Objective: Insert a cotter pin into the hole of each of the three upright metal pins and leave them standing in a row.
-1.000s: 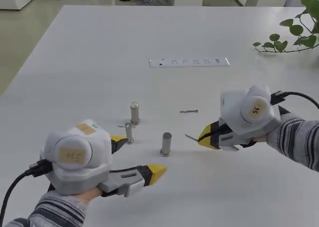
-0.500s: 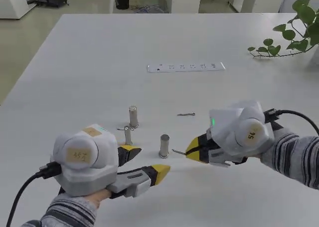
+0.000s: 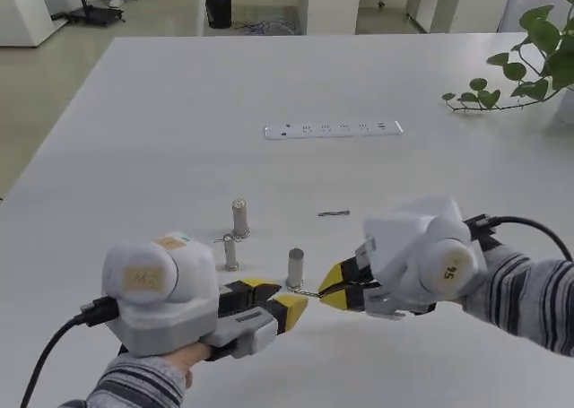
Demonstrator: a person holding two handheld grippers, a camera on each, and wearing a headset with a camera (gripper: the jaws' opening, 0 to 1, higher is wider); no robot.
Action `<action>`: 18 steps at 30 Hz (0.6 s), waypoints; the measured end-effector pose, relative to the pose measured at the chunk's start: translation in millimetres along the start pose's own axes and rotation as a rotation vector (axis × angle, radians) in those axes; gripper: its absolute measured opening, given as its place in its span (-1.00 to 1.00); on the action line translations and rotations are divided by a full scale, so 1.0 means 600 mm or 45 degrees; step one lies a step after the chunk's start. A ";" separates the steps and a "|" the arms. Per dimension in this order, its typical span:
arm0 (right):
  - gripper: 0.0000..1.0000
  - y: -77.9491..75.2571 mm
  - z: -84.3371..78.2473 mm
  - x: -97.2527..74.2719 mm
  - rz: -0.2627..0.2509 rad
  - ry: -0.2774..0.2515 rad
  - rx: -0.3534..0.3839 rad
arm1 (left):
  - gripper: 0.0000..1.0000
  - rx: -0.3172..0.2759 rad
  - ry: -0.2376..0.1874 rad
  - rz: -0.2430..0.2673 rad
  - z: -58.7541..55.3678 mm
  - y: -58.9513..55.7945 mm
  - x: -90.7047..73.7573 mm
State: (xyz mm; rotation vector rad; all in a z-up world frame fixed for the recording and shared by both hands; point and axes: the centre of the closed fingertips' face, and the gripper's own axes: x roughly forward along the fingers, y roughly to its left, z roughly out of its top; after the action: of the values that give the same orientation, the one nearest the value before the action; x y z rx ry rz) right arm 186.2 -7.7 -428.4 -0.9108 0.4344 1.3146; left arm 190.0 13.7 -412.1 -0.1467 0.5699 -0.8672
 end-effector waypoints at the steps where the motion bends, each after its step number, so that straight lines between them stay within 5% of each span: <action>1: -1.00 0.000 0.002 0.000 -0.001 -0.005 -0.005 | -0.67 -0.005 -0.002 -0.004 0.000 -0.001 0.000; 18: -1.00 0.008 0.023 0.000 0.008 -0.027 -0.044 | -0.99 -0.056 -0.030 -0.049 0.001 -0.012 -0.005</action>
State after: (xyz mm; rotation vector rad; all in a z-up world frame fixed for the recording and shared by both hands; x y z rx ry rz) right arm 178.8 2.6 -421.7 -0.9240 0.3992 1.3402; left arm 184.0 11.4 -407.8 -0.2086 0.5656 -0.8896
